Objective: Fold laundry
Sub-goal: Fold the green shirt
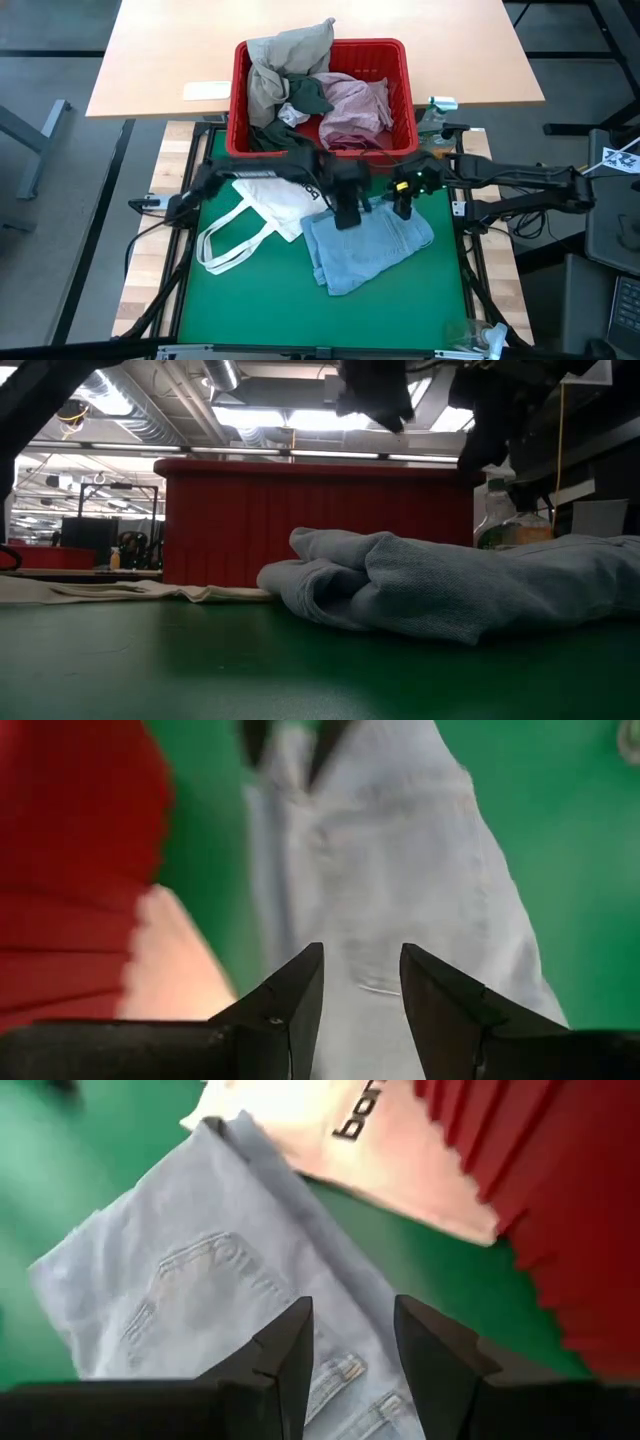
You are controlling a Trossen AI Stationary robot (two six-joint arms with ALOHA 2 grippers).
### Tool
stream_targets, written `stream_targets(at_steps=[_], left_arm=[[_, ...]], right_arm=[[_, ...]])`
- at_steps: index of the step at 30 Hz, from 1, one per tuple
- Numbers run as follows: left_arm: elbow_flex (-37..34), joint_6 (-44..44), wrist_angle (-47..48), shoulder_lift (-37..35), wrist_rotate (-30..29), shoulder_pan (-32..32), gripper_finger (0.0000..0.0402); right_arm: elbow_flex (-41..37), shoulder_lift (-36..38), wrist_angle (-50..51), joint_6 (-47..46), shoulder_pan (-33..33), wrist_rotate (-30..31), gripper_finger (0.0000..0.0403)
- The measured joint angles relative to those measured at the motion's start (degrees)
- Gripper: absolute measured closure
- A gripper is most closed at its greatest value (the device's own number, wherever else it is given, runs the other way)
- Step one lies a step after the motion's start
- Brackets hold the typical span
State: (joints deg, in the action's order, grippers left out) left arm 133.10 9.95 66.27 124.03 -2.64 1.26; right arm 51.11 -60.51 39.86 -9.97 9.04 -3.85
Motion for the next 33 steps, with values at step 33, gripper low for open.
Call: stream_targets(at_steps=[33], left_arm=[[-10.34,-8.5,-12.91,-8.33,-13.23,40.51,0.0272]], right_arm=[[-0.02,2.84,-0.11,6.03,0.0,9.46,0.026]])
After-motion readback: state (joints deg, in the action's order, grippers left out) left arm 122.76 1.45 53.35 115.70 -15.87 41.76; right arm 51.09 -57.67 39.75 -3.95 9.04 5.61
